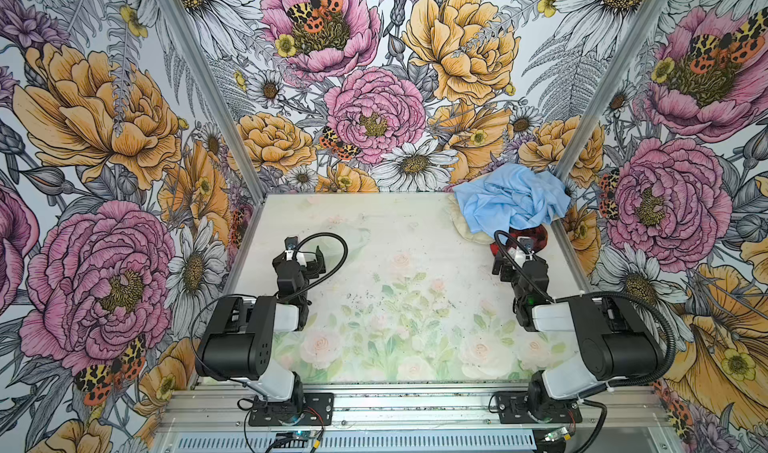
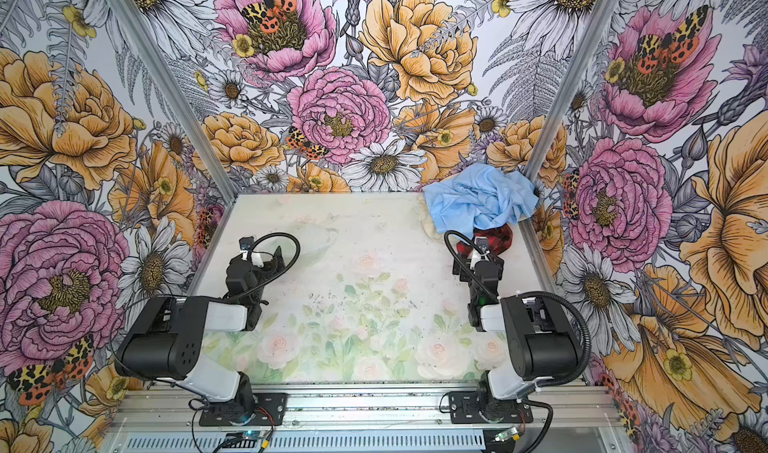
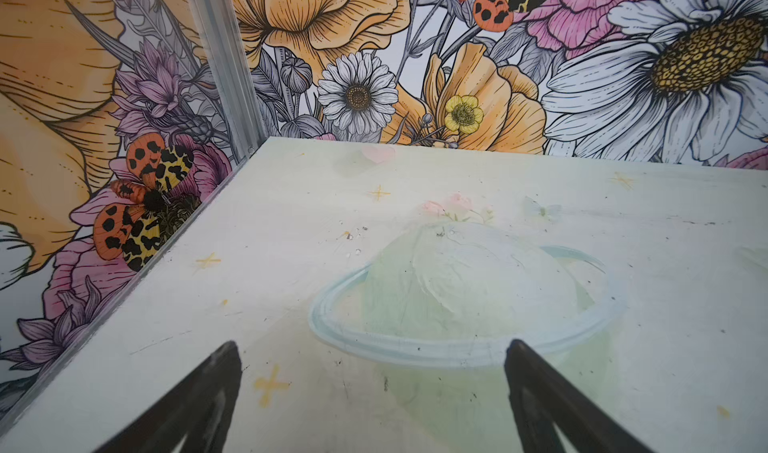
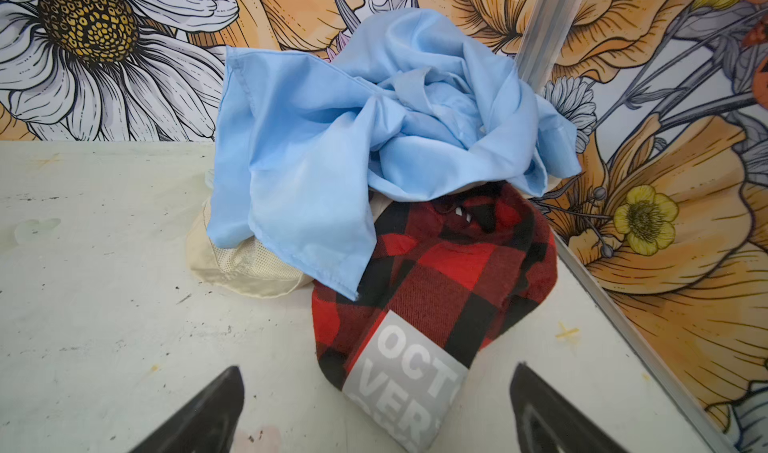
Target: Pick out a specific cloth from the pile
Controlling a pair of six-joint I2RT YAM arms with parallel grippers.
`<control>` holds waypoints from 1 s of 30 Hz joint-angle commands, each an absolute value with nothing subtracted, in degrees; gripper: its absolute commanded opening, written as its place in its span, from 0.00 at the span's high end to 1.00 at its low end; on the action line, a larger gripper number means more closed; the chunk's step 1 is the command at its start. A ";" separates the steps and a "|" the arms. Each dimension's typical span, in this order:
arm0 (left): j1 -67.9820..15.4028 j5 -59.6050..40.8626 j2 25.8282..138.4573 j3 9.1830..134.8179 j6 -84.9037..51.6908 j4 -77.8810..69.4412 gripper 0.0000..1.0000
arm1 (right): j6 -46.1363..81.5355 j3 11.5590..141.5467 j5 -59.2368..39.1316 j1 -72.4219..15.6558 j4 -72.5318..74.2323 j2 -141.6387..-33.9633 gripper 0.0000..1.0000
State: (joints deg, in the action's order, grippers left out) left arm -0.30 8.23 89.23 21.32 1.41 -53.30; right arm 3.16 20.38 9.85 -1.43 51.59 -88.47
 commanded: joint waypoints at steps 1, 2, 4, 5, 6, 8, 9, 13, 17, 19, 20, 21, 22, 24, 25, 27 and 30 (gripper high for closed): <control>-0.32 7.03 88.86 21.71 0.80 -53.66 0.01 | 3.73 21.36 10.59 -1.23 52.37 -88.15 0.01; -0.19 6.86 88.85 21.74 0.75 -53.62 0.01 | 3.69 21.39 10.57 -1.27 52.36 -88.15 0.01; -0.17 6.85 88.86 21.71 0.79 -53.61 0.01 | 3.69 21.38 10.48 -1.23 52.29 -88.14 0.01; -0.10 6.73 88.81 21.71 0.79 -53.60 0.01 | 3.69 21.38 10.50 -1.23 52.29 -88.15 0.00; 0.06 6.27 88.83 21.71 0.71 -53.61 0.01 | 3.69 21.38 10.53 -1.23 52.29 -88.15 0.01; 0.97 3.74 88.86 21.71 0.08 -53.63 0.01 | 3.70 21.53 10.49 -1.23 52.14 -88.09 0.00; 1.80 1.86 88.85 21.64 -0.22 -53.76 0.01 | 3.69 21.53 10.49 -1.28 52.20 -88.15 0.00; 3.02 -1.67 88.92 21.67 -0.26 -53.95 0.01 | 3.70 21.47 10.43 -1.27 52.16 -88.15 0.01; 2.99 -1.59 89.03 21.62 -0.26 -54.05 0.01 | 3.69 21.50 10.43 -1.23 52.21 -88.11 0.00; 2.92 -1.50 88.99 21.63 -0.26 -54.07 0.01 | 3.55 21.20 10.54 -1.23 52.56 -88.03 0.00; 2.87 -1.54 88.95 21.62 -0.26 -54.06 0.01 | 3.36 20.92 10.57 -1.39 53.10 -87.98 0.01; 2.74 -1.74 88.95 21.62 -0.01 -54.06 0.01 | 3.05 20.26 10.57 -1.54 54.00 -87.71 0.00; 2.65 -1.85 88.95 21.63 0.15 -54.08 0.01 | 2.79 19.78 11.00 -1.78 54.69 -86.97 0.00; 2.38 -1.98 88.86 21.30 0.56 -54.53 0.01 | 3.05 19.25 11.89 -1.93 53.51 -84.47 0.01; 2.23 -2.25 88.66 20.91 0.85 -55.24 0.01 | 3.15 19.16 12.03 -1.93 52.63 -83.44 0.00; 1.79 -2.11 86.13 20.02 1.45 -54.67 0.01 | 3.21 19.41 12.42 -2.01 50.29 -80.99 0.01; -0.21 -0.37 78.86 19.88 3.57 -48.32 0.01 | 3.76 19.16 14.46 -2.15 48.18 -77.98 0.01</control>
